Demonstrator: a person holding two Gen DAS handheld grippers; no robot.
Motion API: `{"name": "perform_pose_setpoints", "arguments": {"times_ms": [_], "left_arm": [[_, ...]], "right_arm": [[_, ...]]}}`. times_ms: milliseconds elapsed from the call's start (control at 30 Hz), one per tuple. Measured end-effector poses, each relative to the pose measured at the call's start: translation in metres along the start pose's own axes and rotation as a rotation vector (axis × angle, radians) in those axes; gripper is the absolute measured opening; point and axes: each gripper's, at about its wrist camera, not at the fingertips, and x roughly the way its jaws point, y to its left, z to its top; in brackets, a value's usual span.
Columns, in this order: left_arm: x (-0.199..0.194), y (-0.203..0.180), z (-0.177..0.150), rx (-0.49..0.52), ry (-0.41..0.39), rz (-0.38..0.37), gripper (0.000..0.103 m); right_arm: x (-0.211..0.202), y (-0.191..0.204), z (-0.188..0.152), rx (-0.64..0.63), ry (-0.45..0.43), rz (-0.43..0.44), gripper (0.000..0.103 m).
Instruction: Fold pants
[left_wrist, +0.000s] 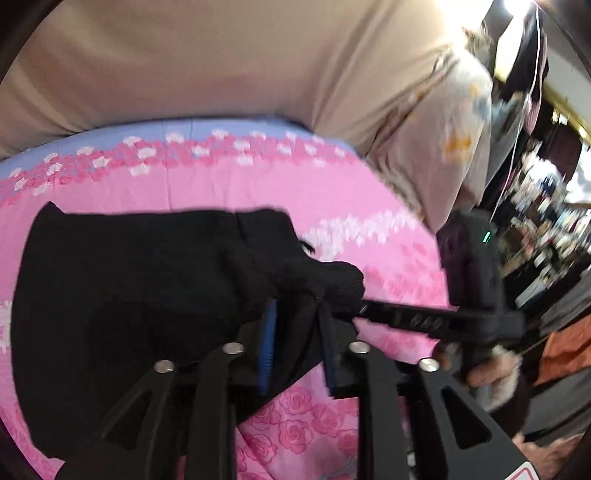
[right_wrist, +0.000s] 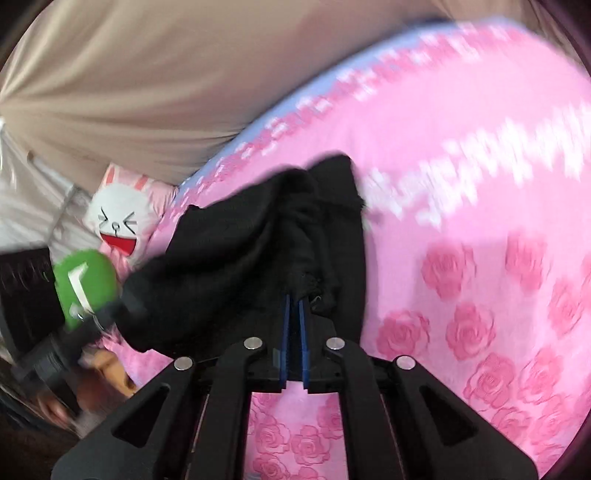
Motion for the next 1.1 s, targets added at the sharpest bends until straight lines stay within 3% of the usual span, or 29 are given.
{"name": "perform_pose_setpoints", "arguments": {"times_ms": [33,100,167,233,300,500,533,567,600,633,667,733,833,867,900,1000,1100], "left_arm": [[0.007,-0.006,-0.005,0.026,0.008,0.034,0.042],[0.013,-0.019,-0.014,0.090,-0.007,0.077,0.068],[0.017,-0.031,-0.019,0.144,-0.029,0.098,0.081],[0.023,-0.036,-0.020,0.167,-0.035,0.119,0.083],[0.032,-0.037,-0.019,0.175,-0.021,0.132,0.084],[0.037,-0.040,-0.008,0.184,-0.047,0.139,0.084],[0.037,-0.037,-0.004,0.178,-0.049,0.131,0.083],[0.036,-0.032,0.000,0.158,-0.055,0.122,0.072],[0.034,-0.026,0.003,0.134,-0.061,0.123,0.027],[0.032,-0.017,0.009,0.108,-0.042,0.093,0.017],[0.029,-0.007,0.014,0.067,-0.033,0.064,0.017],[0.001,0.021,0.026,-0.044,-0.105,0.012,0.016],[-0.073,0.061,0.039,-0.145,-0.271,-0.008,0.016],[-0.101,0.073,0.042,-0.168,-0.327,0.005,0.016],[-0.135,0.086,0.043,-0.191,-0.393,0.027,0.016],[-0.216,0.118,0.039,-0.247,-0.527,0.126,0.016],[-0.271,0.149,0.023,-0.314,-0.593,0.249,0.016]], "right_arm": [[-0.002,-0.001,0.000,0.004,-0.003,0.007,0.006],[-0.003,0.000,0.000,-0.013,0.006,0.019,0.013],[0.000,0.002,-0.001,-0.026,0.016,0.021,0.015],[0.004,0.001,0.002,-0.021,0.016,0.038,0.015],[0.005,0.005,0.005,-0.018,0.017,0.058,0.004],[-0.015,0.050,0.027,-0.058,-0.002,0.243,0.003],[-0.016,0.062,0.032,-0.079,0.003,0.271,0.003],[-0.016,0.070,0.033,-0.095,0.008,0.291,0.002],[-0.015,0.082,0.035,-0.114,0.023,0.335,0.002],[-0.013,0.090,0.036,-0.127,0.028,0.348,0.002],[-0.013,0.102,0.037,-0.158,0.018,0.334,0.003],[-0.029,0.110,0.037,-0.190,-0.064,0.266,0.007],[-0.055,0.101,0.038,-0.167,-0.142,0.241,0.021],[-0.062,0.096,0.036,-0.171,-0.169,0.187,0.038],[-0.065,0.092,0.033,-0.179,-0.183,0.132,0.044],[-0.055,0.084,0.021,-0.201,-0.156,0.003,0.046],[-0.024,0.090,0.004,-0.253,-0.083,-0.081,0.046]]}}
